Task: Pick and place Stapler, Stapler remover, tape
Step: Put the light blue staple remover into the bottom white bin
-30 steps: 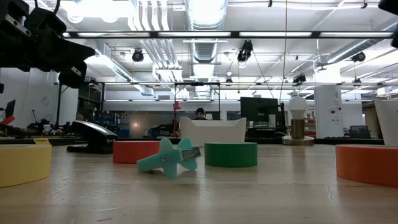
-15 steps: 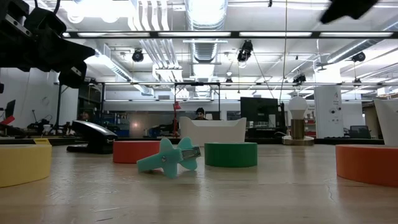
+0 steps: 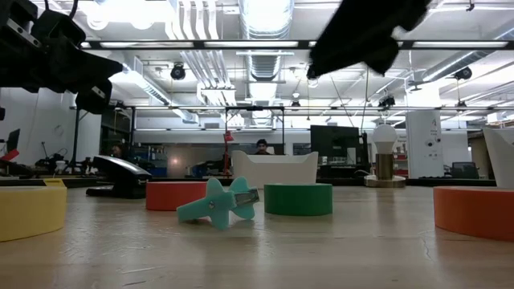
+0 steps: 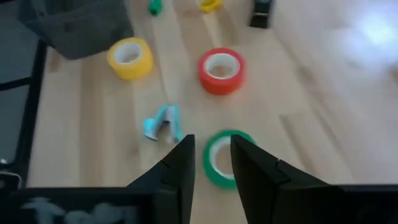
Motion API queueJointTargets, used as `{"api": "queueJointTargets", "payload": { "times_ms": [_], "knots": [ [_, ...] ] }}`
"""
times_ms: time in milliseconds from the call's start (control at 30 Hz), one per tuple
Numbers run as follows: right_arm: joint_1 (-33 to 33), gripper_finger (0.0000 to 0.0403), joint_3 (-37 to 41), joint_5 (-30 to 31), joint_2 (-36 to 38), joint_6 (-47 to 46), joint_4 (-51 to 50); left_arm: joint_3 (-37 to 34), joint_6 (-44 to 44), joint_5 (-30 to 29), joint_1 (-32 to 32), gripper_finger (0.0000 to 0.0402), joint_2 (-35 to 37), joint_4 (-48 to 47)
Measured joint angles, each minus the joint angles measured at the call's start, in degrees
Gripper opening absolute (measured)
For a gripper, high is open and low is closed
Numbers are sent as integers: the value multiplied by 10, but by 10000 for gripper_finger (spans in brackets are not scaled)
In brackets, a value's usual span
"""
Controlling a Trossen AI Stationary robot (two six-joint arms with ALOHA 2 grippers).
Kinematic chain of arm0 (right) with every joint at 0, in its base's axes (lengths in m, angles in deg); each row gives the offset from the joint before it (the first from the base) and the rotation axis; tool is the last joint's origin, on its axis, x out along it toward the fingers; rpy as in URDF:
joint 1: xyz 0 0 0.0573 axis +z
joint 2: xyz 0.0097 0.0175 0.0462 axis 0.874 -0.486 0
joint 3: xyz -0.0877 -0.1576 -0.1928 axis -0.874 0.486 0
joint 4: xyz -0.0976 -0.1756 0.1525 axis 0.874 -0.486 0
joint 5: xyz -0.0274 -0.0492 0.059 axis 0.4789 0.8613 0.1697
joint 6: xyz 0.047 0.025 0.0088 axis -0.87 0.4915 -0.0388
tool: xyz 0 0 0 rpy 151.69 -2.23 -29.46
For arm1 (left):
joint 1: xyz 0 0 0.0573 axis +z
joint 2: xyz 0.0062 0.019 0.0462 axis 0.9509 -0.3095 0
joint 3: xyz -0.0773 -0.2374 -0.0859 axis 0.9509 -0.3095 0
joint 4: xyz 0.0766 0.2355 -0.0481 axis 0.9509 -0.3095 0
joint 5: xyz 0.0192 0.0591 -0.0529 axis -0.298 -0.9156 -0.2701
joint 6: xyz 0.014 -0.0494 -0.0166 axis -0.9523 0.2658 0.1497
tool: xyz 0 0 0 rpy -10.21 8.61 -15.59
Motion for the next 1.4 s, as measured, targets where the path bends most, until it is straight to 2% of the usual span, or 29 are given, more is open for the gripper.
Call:
{"api": "queueJointTargets", "payload": {
  "times_ms": [200,300,567,800,1033,1400],
  "knots": [
    [-48,146,-24,-92,-71,13,51,0,0,0,0,7,0,0],
    [-61,159,-40,-104,-106,17,49,0,0,0,0,7,0,0],
    [-76,152,-92,-158,-172,41,51,0,0,0,0,7,-1,-1],
    [-81,143,-111,-168,-205,46,51,0,0,0,0,7,-2,-1],
    [-84,148,-106,-172,-207,40,54,0,0,0,0,7,-2,-1],
    [-80,129,-102,-178,-207,30,58,0,0,0,0,7,-2,-1]
  ]
}}
